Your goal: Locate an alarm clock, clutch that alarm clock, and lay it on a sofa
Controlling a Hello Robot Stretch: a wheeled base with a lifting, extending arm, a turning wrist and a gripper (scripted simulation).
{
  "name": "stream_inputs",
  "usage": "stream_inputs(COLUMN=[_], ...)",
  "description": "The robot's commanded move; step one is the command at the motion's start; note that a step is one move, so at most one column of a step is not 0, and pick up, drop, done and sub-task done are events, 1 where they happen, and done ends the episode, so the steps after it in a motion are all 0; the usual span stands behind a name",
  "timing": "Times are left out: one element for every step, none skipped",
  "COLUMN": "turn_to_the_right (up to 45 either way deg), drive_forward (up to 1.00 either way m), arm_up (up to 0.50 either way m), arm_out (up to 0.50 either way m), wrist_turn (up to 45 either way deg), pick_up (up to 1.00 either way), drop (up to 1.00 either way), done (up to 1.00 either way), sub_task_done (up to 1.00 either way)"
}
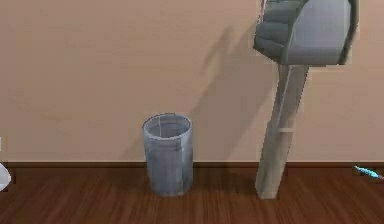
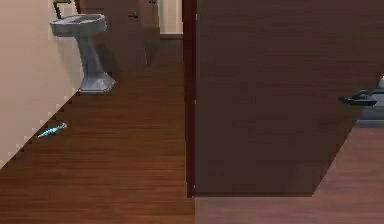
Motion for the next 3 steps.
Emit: stream_inputs(turn_to_the_right=[-45.0,-45.0,-45.0], drive_forward=[0.00,0.00,0.00], arm_up=[0.00,0.00,0.00], arm_out=[0.00,0.00,0.00], wrist_turn=[0.0,0.0,0.0], pick_up=[0.00,0.00,0.00], drop=[0.00,0.00,0.00], done=[0.00,0.00,0.00], sub_task_done=[0.00,0.00,0.00])
